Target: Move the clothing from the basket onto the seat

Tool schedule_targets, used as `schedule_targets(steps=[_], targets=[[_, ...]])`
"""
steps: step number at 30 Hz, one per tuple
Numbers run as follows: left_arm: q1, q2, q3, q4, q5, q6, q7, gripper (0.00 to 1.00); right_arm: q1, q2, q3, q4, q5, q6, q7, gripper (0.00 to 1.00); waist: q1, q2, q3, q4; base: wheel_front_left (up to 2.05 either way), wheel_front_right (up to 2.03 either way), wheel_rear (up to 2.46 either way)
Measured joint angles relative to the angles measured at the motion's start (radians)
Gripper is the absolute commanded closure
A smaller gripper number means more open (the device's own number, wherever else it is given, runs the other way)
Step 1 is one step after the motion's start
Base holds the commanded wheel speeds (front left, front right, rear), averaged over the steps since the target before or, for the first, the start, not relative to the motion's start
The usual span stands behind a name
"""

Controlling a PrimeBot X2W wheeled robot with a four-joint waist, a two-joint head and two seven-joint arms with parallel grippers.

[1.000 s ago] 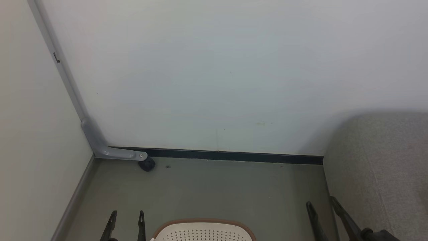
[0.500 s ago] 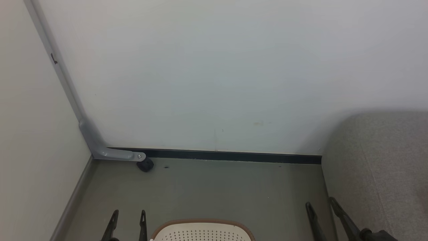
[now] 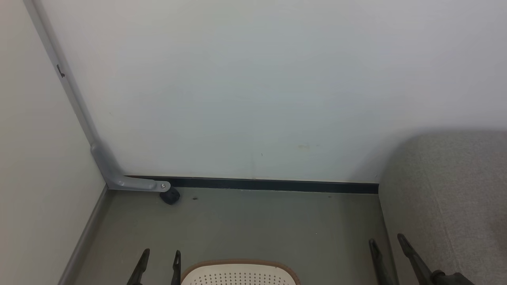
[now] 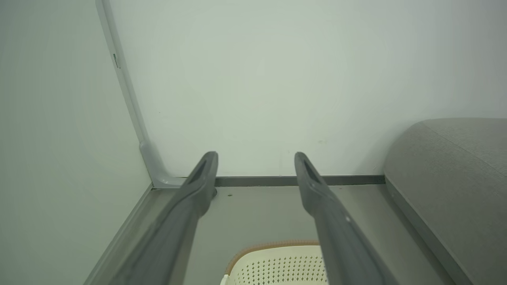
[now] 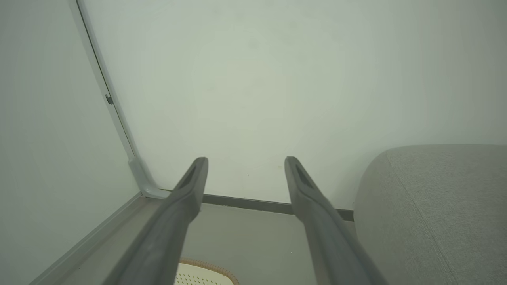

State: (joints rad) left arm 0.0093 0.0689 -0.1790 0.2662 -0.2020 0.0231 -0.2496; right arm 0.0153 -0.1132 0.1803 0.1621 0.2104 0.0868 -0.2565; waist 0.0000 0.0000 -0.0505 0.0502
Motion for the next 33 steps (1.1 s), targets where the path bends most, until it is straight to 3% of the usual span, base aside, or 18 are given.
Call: schedule_targets(steps=[10, 11, 19, 33], targets=[[0.001, -0.006, 0.013, 0.002, -0.056, -0.041, 0.0, 0.0, 0.0, 0.004, -0.005, 0.005, -0.01, -0.007, 0.0, 0.0, 0.0, 0.0, 0.0, -0.007, 0.0, 0.0, 0.0], [0.001, -0.007, 0.013, 0.0, -0.06, -0.047, 0.0, 1.0, 0.0, 0.004, -0.006, 0.006, -0.01, -0.007, 0.0, 1.0, 0.0, 0.0, 0.0, -0.008, 0.0, 0.0, 0.0], [0.036, -0.008, 0.015, 0.055, -0.064, -0.05, 0.011, 1.0, 0.037, 0.015, -0.005, 0.067, 0.004, -0.007, 0.01, 1.0, 0.0, 0.0, 0.001, -0.009, 0.0, 0.0, 0.0], [0.031, -0.01, 0.052, 0.063, -0.271, -0.06, 0.066, 1.0, 0.029, 0.022, -0.055, 0.08, 0.216, -0.006, 0.064, 1.0, 0.0001, 0.0, 0.009, -0.016, 0.0, 0.0, 0.0]])
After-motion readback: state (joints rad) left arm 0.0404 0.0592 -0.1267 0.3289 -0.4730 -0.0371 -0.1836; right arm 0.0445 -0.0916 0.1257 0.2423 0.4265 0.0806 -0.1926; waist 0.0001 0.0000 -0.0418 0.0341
